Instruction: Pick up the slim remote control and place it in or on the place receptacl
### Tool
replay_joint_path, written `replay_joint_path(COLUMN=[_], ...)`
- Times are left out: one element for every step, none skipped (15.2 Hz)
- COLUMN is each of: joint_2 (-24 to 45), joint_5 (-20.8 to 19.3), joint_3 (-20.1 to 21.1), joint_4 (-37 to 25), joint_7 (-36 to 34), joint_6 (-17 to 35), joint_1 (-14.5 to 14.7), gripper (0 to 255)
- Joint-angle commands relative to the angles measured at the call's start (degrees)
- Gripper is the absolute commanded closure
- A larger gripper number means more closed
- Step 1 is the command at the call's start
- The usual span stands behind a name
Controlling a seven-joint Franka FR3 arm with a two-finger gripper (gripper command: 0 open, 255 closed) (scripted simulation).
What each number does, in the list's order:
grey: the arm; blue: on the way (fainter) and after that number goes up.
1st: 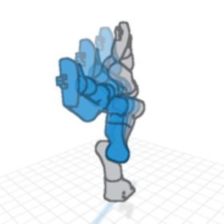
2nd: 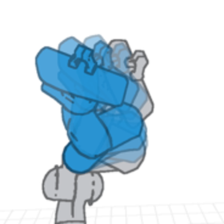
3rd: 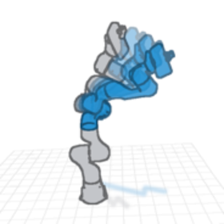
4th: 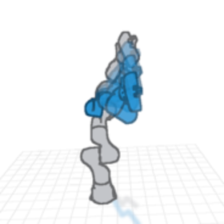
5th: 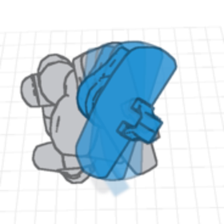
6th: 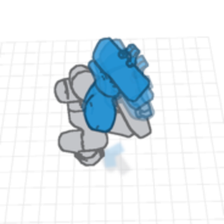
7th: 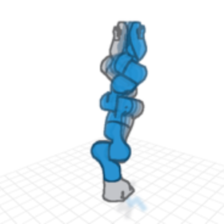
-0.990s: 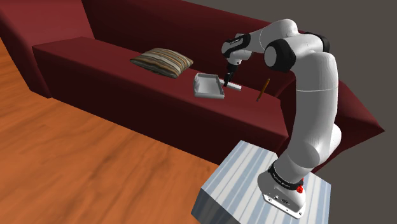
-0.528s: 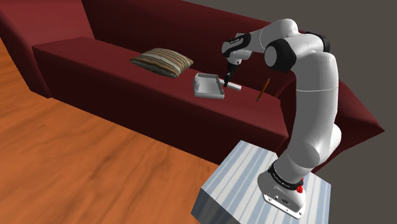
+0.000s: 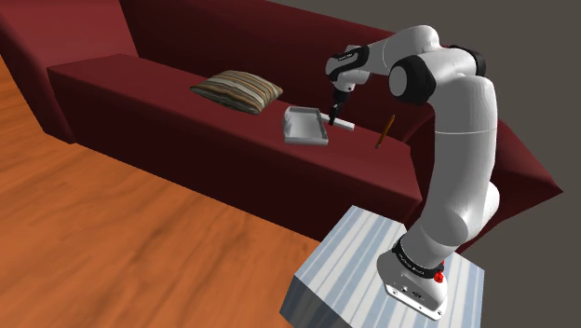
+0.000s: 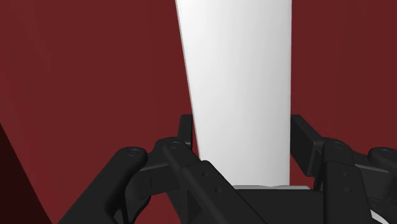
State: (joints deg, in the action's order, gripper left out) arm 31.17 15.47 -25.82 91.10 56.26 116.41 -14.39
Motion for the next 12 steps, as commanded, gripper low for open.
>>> replay_joint_path(joint_2=[-0.56,-0.86,-1.15,-1.43,-1.71,-1.97,-2.22,-2.46,-2.68,-2.90,-3.11,-3.30], joint_5=[-0.32,-0.49,-0.65,-0.80,-0.95,-1.09,-1.23,-1.37,-1.50,-1.63,-1.75,-1.86], joint_3=[-0.18,-0.28,-0.37,-0.45,-0.54,-0.62,-0.69,-0.77,-0.84,-0.90,-0.97,-1.03], joint_4=[-0.76,-1.09,-1.44,-1.81,-2.19,-2.58,-3.00,-3.42,-3.87,-4.33,-4.81,-5.30], joint_7=[-0.28,-0.38,-0.49,-0.59,-0.70,-0.80,-0.89,-0.99,-1.08,-1.18,-1.26,-1.35], joint_6=[-1.25,-1.86,-2.47,-3.09,-3.71,-4.34,-4.98,-5.62,-6.27,-6.92,-7.58,-8.25], joint_1=[0.08,0.12,0.15,0.17,0.20,0.21,0.22,0.23,0.24,0.24,0.23,0.22], gripper=[255,255,255,255,255,255,255,255,255,255,255,255])
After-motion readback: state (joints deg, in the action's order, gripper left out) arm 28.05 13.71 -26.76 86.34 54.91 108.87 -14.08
